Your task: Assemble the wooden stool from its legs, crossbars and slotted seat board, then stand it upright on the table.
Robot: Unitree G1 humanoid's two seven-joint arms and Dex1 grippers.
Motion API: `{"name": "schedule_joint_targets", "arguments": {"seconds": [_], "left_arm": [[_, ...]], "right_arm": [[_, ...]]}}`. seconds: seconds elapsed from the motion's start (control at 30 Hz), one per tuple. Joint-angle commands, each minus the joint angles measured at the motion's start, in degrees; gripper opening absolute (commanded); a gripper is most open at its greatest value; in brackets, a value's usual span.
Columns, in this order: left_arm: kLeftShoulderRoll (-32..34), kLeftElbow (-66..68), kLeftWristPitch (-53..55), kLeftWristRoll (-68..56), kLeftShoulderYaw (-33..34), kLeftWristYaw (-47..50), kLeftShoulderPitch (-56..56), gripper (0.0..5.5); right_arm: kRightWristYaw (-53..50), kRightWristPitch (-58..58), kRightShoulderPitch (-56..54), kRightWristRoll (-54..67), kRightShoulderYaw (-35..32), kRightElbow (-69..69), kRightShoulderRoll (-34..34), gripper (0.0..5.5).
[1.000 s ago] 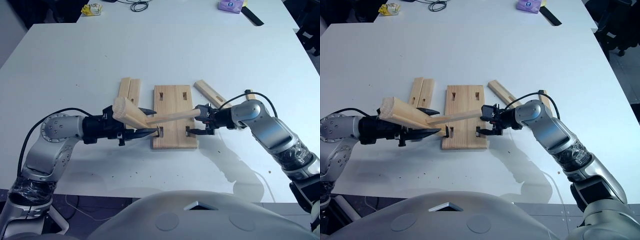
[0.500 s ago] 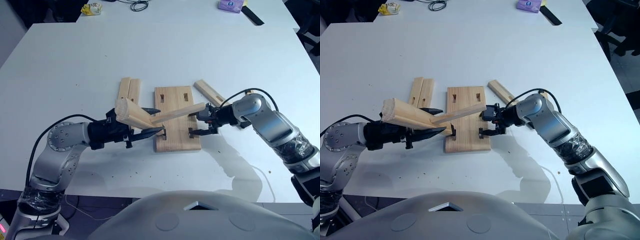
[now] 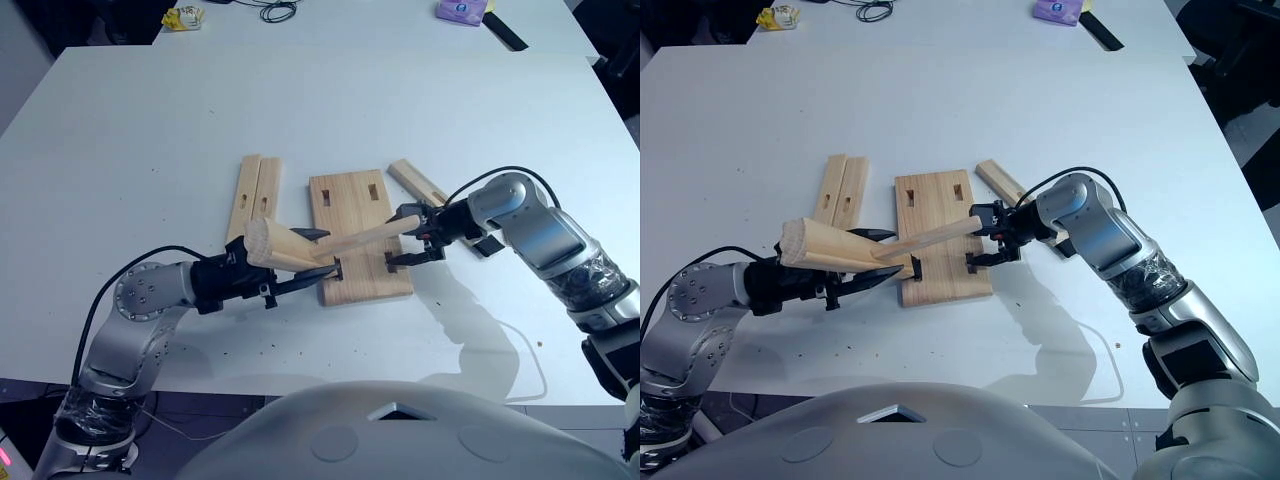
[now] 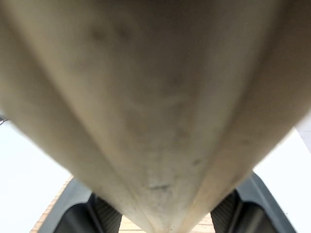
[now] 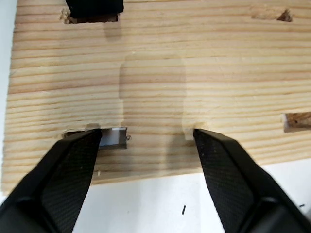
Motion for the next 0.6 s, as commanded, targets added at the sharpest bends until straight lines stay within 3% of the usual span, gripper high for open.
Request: {"name": "schedule_joint_targets", "arguments": {"seconds": [0.03, 0.6], "left_arm": [[0.1, -0.3, 0.9, 1.9, -2.8, -0.3, 1.8, 2.05], [1.7, 6.8, 5.4, 3.8, -6.2, 0.7, -0.1, 2.05]], "right_arm": [[0.9, 0.2, 0.1, -2.6, 1.2, 2.6, -0.6, 3.50], [0.3, 4.3, 4.5, -2.3, -0.3, -3.2, -0.6, 3.50]]}}
